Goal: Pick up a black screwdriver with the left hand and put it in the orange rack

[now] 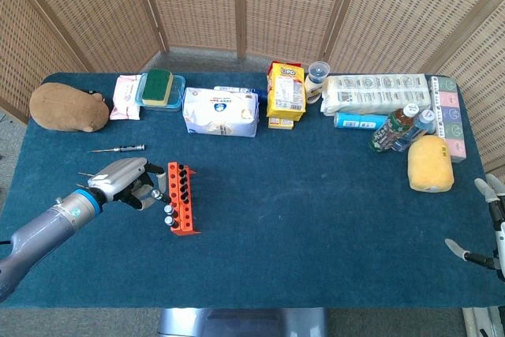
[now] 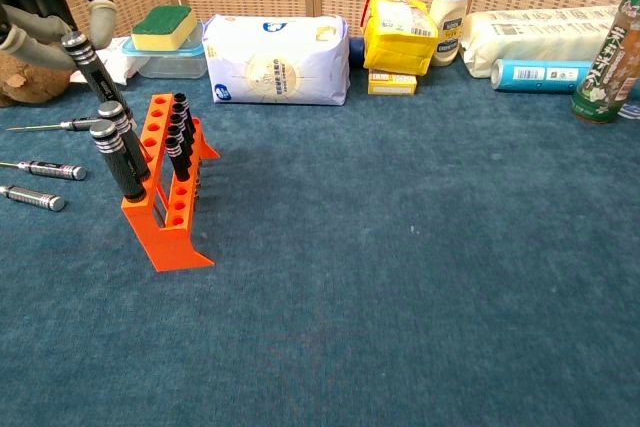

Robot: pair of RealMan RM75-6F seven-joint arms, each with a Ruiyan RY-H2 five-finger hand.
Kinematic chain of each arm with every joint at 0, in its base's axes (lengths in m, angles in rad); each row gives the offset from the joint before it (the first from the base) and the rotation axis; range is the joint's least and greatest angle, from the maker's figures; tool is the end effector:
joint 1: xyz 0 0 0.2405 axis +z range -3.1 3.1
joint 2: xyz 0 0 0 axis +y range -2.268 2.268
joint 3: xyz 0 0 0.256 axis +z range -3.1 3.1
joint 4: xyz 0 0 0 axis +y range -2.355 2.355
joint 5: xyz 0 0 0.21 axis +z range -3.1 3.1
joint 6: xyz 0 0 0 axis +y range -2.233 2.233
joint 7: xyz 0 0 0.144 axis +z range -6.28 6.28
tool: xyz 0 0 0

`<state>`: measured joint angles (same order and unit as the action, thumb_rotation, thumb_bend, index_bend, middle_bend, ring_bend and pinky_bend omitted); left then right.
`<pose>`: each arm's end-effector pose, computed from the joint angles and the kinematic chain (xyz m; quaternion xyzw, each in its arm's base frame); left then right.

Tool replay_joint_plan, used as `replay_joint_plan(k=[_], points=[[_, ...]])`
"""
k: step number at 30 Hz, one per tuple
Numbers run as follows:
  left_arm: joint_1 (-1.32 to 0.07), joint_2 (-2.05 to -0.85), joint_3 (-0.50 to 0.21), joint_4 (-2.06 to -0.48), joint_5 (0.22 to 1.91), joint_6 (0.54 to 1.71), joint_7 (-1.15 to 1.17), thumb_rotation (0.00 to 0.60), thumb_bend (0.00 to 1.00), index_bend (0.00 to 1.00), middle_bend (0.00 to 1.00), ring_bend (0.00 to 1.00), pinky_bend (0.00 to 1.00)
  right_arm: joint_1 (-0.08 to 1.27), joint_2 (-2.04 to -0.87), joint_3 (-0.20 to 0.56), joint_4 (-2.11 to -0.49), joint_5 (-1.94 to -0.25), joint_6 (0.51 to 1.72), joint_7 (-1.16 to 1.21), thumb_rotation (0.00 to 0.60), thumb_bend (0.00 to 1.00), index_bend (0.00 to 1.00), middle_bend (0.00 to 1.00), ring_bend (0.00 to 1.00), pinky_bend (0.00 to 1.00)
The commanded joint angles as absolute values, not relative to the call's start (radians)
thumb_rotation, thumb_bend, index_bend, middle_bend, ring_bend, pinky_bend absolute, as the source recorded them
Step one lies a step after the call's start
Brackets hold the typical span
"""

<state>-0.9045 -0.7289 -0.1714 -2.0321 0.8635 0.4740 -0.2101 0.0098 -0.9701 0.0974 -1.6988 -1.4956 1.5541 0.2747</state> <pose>-0.1196 0.3205 0.1422 -0.6918 -0.5959 -0.2872 0.2895 -0.3074 -0.1665 0.2134 0.5159 -0.4292 0.4685 0.5746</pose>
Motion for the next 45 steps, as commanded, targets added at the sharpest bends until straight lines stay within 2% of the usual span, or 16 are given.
replay_joint_plan(k=[1,11,32,38,45], points=[[-0.930,-0.735,-0.155,-2.030,0.830,0.472,-0.184,0.600,0.40,0.57,0.90,0.79,0.86,0.010,-0.970,0.097,-1.699,-1.496,1.554,0.273,0.600,0.00,0.04,0.00,0.00,0.00],[-0.993,-0.763,-0.097,-2.032,0.729,0.499,-0.105,0.600,0.40,0.57,0.90,0.78,0.86,0.012,-0.974,0.093,-1.701,-1.506,1.553,0.266,0.600,0.00,0.04,0.00,0.00,0.00],[-1.059,-0.798,-0.041,-2.033,0.622,0.531,-0.030,0.600,0.40,0.57,0.90,0.79,0.86,0.014,-0.972,0.094,-1.698,-1.506,1.552,0.276,0.600,0.00,0.04,0.00,0.00,0.00],[-1.072,-0.797,-0.033,-2.037,0.603,0.536,-0.018,0.600,0.40,0.43,0.90,0.79,0.86,0.014,-0.971,0.094,-1.698,-1.506,1.553,0.279,0.600,0.00,0.04,0.00,0.00,0.00],[-1.083,-0.802,-0.027,-2.044,0.586,0.552,-0.005,0.600,0.40,0.36,0.90,0.79,0.86,0.014,-0.969,0.095,-1.699,-1.504,1.554,0.283,0.600,0.00,0.04,0.00,0.00,0.00]])
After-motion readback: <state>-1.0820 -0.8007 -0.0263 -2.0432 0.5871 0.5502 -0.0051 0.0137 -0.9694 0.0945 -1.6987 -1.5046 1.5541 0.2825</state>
